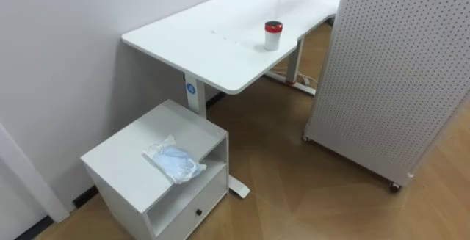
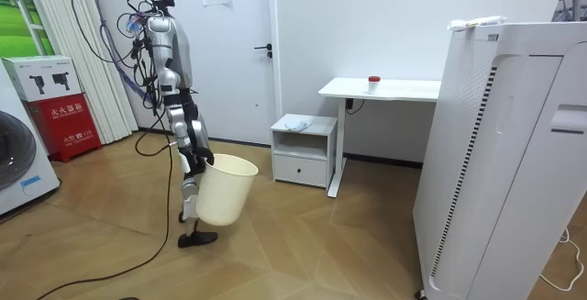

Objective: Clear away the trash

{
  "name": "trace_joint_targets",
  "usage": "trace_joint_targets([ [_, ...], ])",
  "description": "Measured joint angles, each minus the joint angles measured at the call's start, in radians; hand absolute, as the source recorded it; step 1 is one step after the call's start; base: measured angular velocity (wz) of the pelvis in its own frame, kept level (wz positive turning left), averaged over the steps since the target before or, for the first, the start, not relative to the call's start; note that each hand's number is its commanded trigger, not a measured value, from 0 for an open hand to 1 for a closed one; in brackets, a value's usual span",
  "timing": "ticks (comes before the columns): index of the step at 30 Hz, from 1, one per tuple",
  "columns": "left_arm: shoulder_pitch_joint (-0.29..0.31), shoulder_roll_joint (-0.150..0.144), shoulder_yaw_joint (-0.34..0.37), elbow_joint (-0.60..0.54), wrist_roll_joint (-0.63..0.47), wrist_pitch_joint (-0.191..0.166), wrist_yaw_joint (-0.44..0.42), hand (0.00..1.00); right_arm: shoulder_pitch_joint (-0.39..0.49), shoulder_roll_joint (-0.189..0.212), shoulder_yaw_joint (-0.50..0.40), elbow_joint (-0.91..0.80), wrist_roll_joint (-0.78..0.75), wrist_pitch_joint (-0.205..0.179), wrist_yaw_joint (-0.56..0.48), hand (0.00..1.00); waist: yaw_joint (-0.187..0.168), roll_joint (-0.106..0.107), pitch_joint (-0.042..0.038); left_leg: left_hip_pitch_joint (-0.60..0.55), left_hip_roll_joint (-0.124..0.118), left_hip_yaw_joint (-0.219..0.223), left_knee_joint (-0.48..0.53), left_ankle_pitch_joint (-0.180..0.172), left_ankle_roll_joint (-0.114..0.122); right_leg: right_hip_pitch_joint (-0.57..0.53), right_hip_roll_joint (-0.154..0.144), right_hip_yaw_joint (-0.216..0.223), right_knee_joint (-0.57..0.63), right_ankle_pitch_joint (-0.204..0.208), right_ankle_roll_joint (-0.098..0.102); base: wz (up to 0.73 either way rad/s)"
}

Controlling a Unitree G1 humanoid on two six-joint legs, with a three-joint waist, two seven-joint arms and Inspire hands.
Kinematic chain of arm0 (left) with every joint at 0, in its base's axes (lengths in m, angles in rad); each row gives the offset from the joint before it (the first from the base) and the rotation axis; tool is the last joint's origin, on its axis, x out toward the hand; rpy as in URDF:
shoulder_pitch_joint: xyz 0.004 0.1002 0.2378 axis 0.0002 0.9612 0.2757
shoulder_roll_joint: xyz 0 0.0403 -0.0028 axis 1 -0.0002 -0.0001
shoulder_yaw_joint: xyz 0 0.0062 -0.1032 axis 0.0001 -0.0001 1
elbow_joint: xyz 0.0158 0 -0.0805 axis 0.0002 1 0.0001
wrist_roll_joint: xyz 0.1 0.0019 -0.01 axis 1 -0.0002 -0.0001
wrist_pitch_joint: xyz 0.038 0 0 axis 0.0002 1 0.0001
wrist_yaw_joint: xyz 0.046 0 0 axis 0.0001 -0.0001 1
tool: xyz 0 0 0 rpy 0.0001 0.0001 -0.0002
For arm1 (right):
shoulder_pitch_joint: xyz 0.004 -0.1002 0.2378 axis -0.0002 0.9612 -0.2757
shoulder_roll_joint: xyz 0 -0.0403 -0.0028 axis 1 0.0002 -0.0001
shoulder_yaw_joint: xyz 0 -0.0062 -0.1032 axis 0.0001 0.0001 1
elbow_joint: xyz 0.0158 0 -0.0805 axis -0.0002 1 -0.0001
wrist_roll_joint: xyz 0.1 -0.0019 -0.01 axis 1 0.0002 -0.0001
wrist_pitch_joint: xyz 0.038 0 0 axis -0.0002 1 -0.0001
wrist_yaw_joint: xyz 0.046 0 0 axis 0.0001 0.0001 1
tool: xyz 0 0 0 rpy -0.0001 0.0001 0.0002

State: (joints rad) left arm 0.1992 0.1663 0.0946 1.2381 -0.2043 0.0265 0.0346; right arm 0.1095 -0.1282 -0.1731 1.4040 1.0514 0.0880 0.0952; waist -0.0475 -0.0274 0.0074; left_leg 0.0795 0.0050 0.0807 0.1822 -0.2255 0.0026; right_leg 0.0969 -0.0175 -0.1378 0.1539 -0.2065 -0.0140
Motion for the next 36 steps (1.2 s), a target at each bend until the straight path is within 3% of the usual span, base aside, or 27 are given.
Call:
trace_joint_targets([
  [7, -0.006, 0.001, 0.000, -0.001, 0.001, 0.018, -0.002, 0.00, 0.000, -0.001, 0.004, -0.002, -0.006, 0.000, -0.008, 1.00, 0.000, 0.006, -0.0025, 0.002, 0.000, 0.001, 0.000, 0.000, 0.000, 0.002, 0.000, 0.000, -0.001, 0.000, 0.000, 0.00],
  [15, 0.004, 0.002, 0.001, 0.000, 0.002, 0.018, -0.004, 0.00, 0.003, -0.001, 0.004, -0.002, -0.016, 0.001, -0.007, 1.00, 0.003, 0.002, 0.0024, 0.018, 0.002, 0.000, 0.002, -0.001, 0.001, 0.021, 0.001, -0.004, 0.001, 0.000, 0.000, 0.00],
  [18, 0.011, 0.002, 0.003, 0.001, 0.005, 0.021, 0.000, 0.00, 0.005, -0.001, 0.004, -0.003, -0.014, 0.001, -0.006, 1.00, 0.000, 0.007, 0.0031, 0.002, 0.012, -0.002, 0.041, -0.028, -0.001, 0.021, 0.005, -0.014, 0.019, -0.010, -0.003, 0.04],
  [20, 0.012, 0.004, 0.000, 0.002, 0.005, 0.032, 0.010, 0.00, 0.002, -0.001, 0.005, -0.003, -0.014, 0.005, -0.006, 1.00, 0.001, 0.006, 0.0032, -0.017, 0.021, -0.003, 0.102, -0.057, -0.001, 0.002, 0.005, -0.014, 0.071, -0.037, -0.004, 0.05],
  [22, 0.017, 0.006, 0.012, 0.017, 0.045, 0.041, 0.016, 0.00, 0.001, -0.001, 0.004, -0.003, -0.008, 0.008, -0.003, 1.00, 0.010, 0.008, 0.0041, -0.060, 0.047, -0.001, 0.233, -0.115, -0.009, -0.030, 0.013, -0.014, 0.160, -0.086, -0.014, -0.10],
  [24, 0.020, 0.013, 0.014, 0.021, 0.061, 0.054, 0.019, 0.00, -0.005, -0.001, 0.020, -0.001, -0.009, 0.009, 0.003, 1.00, 0.022, 0.003, 0.0045, -0.108, 0.063, 0.003, 0.348, -0.146, -0.021, -0.058, 0.023, -0.011, 0.226, -0.125, -0.027, -0.16],
  [27, 0.016, 0.014, 0.010, 0.015, 0.058, 0.077, 0.022, 0.00, -0.009, -0.015, 0.054, -0.002, 0.005, 0.012, 0.014, 1.00, 0.032, 0.010, 0.0015, -0.212, 0.122, 0.021, 0.580, -0.145, -0.024, -0.078, 0.052, 0.008, 0.280, -0.165, -0.055, -0.10],
  [29, 0.035, 0.016, 0.007, 0.015, 0.057, 0.093, 0.022, 0.00, -0.009, -0.024, 0.055, -0.003, 0.014, 0.016, 0.013, 1.00, 0.027, 0.010, 0.0035, -0.253, 0.140, -0.003, 0.684, -0.123, -0.024, -0.060, 0.072, 0.017, 0.300, -0.184, -0.068, 0.01],
  [30, 0.043, 0.015, 0.000, 0.013, 0.058, 0.101, 0.021, 0.00, -0.004, -0.029, 0.055, -0.002, 0.014, 0.016, 0.008, 1.00, 0.019, -0.002, 0.0067, -0.291, 0.131, -0.017, 0.753, -0.094, -0.016, -0.043, 0.075, 0.041, 0.314, -0.200, -0.079, 0.35],
  [31, 0.040, 0.010, -0.001, 0.012, 0.060, 0.104, 0.015, 0.00, 0.003, -0.037, 0.055, -0.002, 0.028, 0.017, 0.006, 1.00, 0.009, -0.013, 0.0068, -0.338, 0.093, -0.016, 0.724, -0.099, -0.008, -0.043, 0.069, 0.063, 0.326, -0.215, -0.088, 0.43],
  [32, 0.036, 0.007, -0.003, 0.010, 0.059, 0.104, 0.011, 0.00, 0.008, -0.043, 0.055, -0.002, 0.045, 0.018, 0.002, 1.00, 0.011, -0.015, 0.0089, -0.364, 0.076, -0.009, 0.694, -0.099, -0.008, -0.047, 0.065, 0.076, 0.331, -0.223, -0.090, 0.43],
  [33, 0.039, 0.003, -0.010, 0.004, 0.059, 0.098, 0.003, 0.00, 0.013, -0.053, 0.055, -0.002, 0.054, 0.019, -0.008, 1.00, 0.018, -0.019, 0.0085, -0.407, 0.038, 0.018, 0.605, -0.096, -0.011, -0.043, 0.053, 0.102, 0.330, -0.232, -0.088, 0.07],
  [34, 0.052, 0.002, -0.011, -0.006, 0.059, 0.094, 0.002, 0.00, 0.013, -0.059, 0.066, -0.002, 0.056, 0.018, -0.012, 1.00, 0.034, -0.020, 0.0067, -0.441, 0.008, 0.029, 0.470, -0.069, -0.026, -0.034, 0.047, 0.127, 0.317, -0.235, -0.085, -0.11],
  [35, 0.059, 0.002, -0.011, -0.010, 0.059, 0.092, 0.002, 0.00, 0.013, -0.061, 0.071, -0.002, 0.056, 0.018, -0.013, 1.00, 0.038, -0.019, 0.0057, -0.454, -0.001, 0.027, 0.394, -0.041, -0.030, -0.026, 0.046, 0.130, 0.305, -0.235, -0.084, -0.40],
  [36, 0.073, 0.004, -0.007, -0.010, 0.059, 0.087, 0.002, 0.00, 0.016, -0.060, 0.073, -0.007, 0.046, 0.019, -0.015, 1.00, 0.056, -0.010, 0.0087, -0.469, -0.005, 0.028, 0.303, 0.072, -0.008, -0.008, 0.034, 0.138, 0.281, -0.232, -0.076, -0.47],
])
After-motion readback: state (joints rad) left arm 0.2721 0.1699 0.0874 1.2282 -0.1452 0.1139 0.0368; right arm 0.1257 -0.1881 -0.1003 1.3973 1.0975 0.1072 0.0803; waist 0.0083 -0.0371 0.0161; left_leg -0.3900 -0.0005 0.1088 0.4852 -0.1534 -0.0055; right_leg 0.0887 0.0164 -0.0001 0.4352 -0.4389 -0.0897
